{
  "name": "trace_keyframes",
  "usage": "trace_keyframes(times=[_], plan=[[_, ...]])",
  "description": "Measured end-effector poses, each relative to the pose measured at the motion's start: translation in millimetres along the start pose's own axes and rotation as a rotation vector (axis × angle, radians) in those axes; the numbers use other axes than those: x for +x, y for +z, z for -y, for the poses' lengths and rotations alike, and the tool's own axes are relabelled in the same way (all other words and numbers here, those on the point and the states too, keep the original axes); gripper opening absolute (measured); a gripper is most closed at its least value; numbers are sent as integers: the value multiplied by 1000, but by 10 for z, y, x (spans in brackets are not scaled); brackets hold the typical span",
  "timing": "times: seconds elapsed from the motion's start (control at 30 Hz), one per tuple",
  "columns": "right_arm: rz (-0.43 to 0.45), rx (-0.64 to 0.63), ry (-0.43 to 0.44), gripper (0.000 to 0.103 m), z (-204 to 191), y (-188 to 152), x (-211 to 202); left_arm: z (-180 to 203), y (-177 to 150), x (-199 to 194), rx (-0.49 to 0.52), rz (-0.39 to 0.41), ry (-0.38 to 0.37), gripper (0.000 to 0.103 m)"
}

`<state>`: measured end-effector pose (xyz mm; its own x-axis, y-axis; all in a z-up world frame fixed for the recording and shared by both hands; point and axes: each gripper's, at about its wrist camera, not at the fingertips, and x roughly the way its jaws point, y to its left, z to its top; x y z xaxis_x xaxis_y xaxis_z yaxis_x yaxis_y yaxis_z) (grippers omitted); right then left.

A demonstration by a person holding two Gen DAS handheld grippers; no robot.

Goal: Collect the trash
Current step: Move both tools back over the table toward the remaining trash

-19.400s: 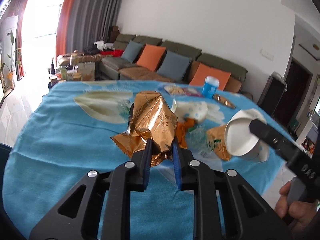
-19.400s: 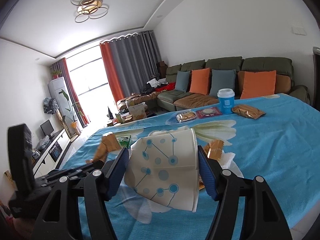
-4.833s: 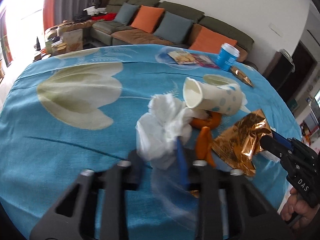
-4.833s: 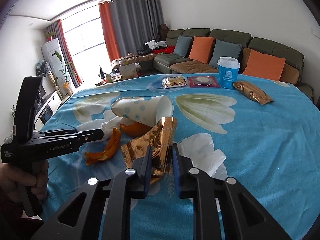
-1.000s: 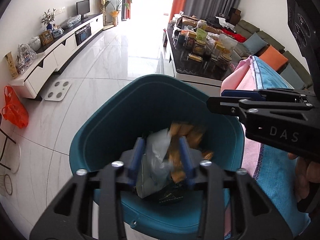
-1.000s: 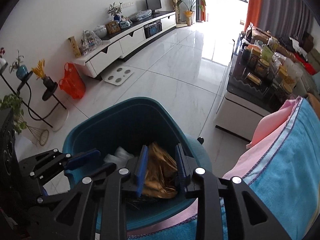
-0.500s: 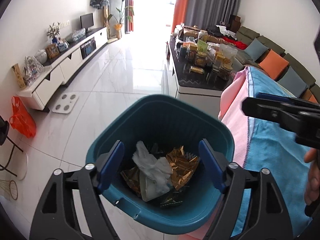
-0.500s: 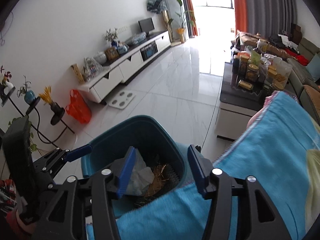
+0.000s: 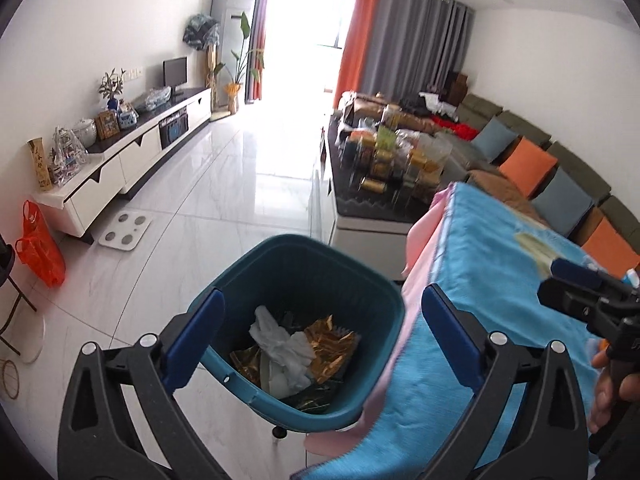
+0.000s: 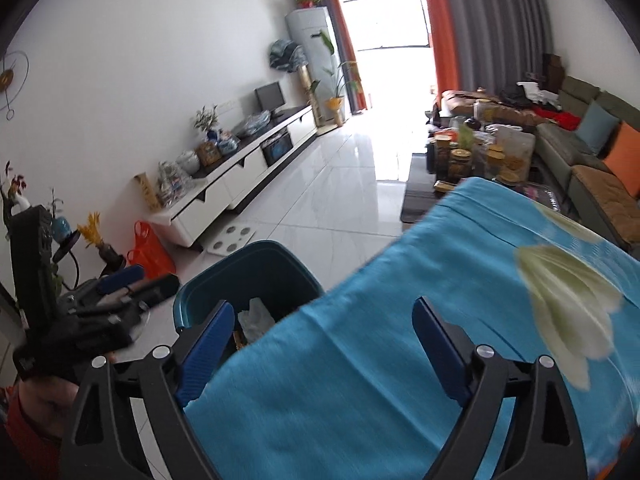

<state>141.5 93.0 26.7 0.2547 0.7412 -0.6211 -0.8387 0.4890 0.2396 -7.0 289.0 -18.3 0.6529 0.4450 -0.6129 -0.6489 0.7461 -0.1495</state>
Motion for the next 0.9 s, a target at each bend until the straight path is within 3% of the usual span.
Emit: trace_keyframes(times=[0.2,0.37,0.53,0.9], plan=[[59,34,-77,96,210,-242,-379,207,39,-449,22,107,-5,97],[101,60,-147,96,310,-496,-701,505,41,-724,68,193,-71,97],[147,61,-211,96,339,-716,-1007,816,-19,-880,107,214,-156,97],[224,138,-334,96,502,-1193,-1586,1309,-298,-1032,171,182,-350,97]])
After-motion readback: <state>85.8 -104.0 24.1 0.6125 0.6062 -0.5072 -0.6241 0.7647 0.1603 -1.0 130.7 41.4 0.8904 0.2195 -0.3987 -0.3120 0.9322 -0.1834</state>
